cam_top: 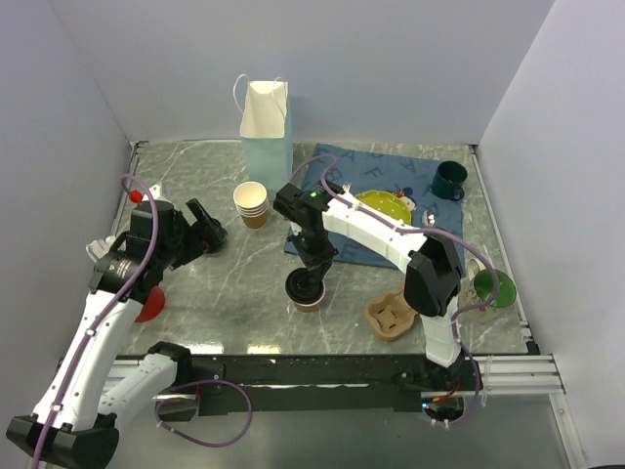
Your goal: Pack the takeout coffee
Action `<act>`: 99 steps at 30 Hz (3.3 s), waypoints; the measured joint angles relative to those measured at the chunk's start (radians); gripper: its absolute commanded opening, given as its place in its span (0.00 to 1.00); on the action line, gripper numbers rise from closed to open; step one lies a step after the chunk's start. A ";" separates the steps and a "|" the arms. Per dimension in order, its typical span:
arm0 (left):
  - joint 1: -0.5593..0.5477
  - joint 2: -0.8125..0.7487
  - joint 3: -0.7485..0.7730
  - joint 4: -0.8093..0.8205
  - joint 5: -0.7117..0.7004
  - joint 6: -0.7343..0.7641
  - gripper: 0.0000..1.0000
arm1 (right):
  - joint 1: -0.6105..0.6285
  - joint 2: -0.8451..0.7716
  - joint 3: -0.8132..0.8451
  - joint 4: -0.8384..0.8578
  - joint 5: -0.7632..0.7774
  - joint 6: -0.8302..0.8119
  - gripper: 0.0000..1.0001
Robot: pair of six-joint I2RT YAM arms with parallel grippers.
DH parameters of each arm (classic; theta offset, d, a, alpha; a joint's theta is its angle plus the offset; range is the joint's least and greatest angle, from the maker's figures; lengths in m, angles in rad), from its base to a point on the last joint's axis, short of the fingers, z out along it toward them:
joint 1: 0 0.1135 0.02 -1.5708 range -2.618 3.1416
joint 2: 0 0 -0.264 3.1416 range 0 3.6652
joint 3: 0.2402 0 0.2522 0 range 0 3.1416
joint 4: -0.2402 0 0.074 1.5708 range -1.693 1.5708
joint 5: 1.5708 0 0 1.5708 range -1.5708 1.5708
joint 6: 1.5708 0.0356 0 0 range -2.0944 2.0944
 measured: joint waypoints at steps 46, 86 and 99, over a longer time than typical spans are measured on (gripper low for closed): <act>0.000 0.033 -0.003 0.007 0.016 0.053 0.97 | 0.000 -0.043 -0.047 -0.003 0.010 0.023 0.07; -0.036 0.113 -0.129 0.172 0.392 0.086 0.77 | -0.005 -0.017 0.019 -0.002 -0.033 0.045 0.29; -0.225 0.289 -0.187 0.368 0.425 0.054 0.50 | -0.091 -0.296 -0.175 0.045 -0.143 0.099 0.53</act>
